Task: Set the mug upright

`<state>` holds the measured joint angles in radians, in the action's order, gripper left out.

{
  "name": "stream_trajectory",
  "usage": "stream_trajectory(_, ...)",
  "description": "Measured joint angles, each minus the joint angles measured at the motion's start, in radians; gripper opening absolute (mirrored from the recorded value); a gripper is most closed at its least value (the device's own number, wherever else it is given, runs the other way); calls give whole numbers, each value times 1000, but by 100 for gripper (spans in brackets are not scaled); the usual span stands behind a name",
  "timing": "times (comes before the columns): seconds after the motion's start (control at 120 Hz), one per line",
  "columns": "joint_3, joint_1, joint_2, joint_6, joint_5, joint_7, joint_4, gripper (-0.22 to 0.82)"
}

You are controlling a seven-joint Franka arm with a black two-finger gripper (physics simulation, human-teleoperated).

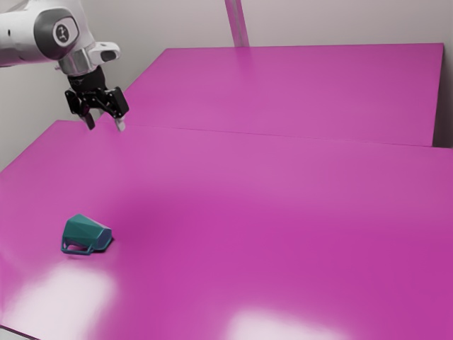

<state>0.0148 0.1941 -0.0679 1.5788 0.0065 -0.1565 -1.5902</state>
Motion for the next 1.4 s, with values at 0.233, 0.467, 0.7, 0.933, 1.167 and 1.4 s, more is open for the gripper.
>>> stream_trajectory(0.233, -159, -89, 16, 92, -14, -39, -28, 60)
stream_trajectory(0.467, -171, 27, 241, 227, -95, -46, -353, 60)
stream_trajectory(0.7, -197, 179, 334, 395, -382, -196, -580, 60)
stream_trajectory(0.933, -234, 327, 371, 492, -684, -528, -769, 60)
stream_trajectory(1.167, -287, 404, 357, 502, -619, -795, -809, 60)
stream_trajectory(1.4, -288, 426, 272, 570, -577, -974, -827, 60)
